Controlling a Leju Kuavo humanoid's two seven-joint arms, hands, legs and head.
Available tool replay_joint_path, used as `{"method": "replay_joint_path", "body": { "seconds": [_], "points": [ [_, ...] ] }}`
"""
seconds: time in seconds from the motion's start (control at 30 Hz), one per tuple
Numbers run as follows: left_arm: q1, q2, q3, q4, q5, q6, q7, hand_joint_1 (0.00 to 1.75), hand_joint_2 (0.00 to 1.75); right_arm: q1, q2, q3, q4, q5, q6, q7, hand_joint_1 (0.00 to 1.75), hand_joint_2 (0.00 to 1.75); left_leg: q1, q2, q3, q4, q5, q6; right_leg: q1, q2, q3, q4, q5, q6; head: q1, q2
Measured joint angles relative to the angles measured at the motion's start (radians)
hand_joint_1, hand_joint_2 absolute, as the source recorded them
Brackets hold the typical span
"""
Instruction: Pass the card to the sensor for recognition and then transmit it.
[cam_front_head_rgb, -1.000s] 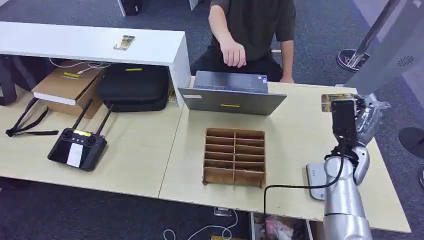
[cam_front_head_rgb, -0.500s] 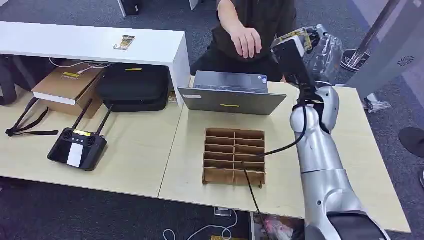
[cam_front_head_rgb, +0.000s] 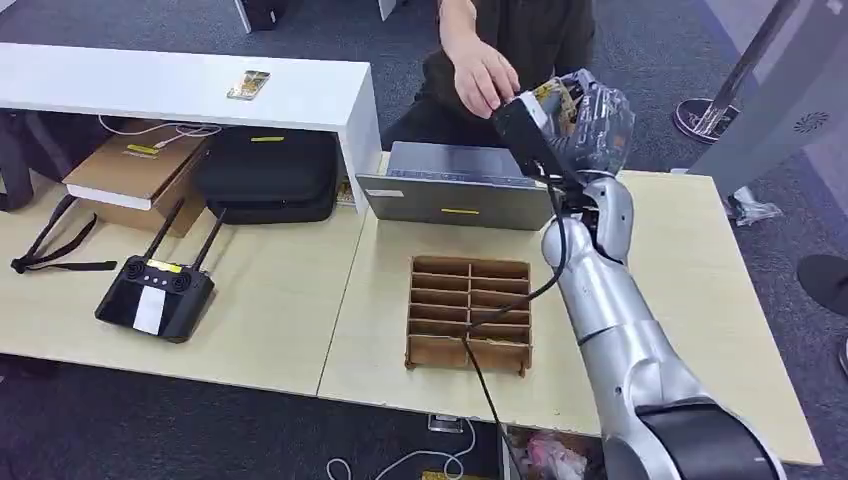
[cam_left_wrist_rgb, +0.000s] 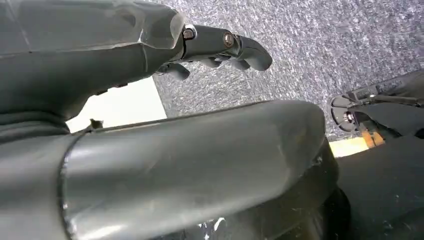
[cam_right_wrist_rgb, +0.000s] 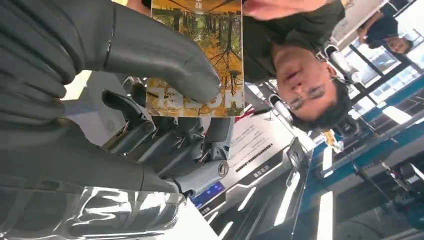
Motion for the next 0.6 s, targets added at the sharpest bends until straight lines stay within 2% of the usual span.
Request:
{"method": "replay_joint_path", "body": {
  "seconds": [0.1,0.2,0.3,0.6],
  "points": [
    [-0.012,-0.013,-0.005,0.000,0.000,0.030,-0.019,0.00,0.00,0.000,0.002,0.001,0.030,0.007,-0.029,0.001,1.75,1.75,0.000,0.000,0.000,0.000,0.000,0.000,0.000,0.000,0.000,0.000,0.000,0.000,0.000,0.000],
    [-0.036,-0.046,-0.022,-0.002,-0.003,0.077,-0.037,0.00,0.00,0.000,0.003,0.001,0.057,0.010,-0.062,0.008,1.75,1.75,0.000,-0.001,0.000,0.000,0.000,0.000,0.000,-0.001,0.000,0.000,0.000,0.000,0.000,0.000],
    [-0.058,-0.074,-0.031,-0.005,-0.003,0.091,-0.037,0.00,0.00,0.000,0.003,0.001,0.073,0.011,-0.069,0.009,1.75,1.75,0.000,-0.001,0.000,0.000,0.000,0.000,0.000,0.000,0.000,0.000,0.000,0.000,0.000,0.000],
    [-0.062,-0.094,-0.065,-0.006,0.013,0.133,-0.059,0.00,0.00,-0.006,0.003,0.001,0.130,0.041,-0.101,0.055,1.75,1.75,0.000,-0.001,0.000,0.000,0.000,0.000,0.000,0.000,0.000,0.000,0.000,0.000,0.000,0.000]
  ]
}}
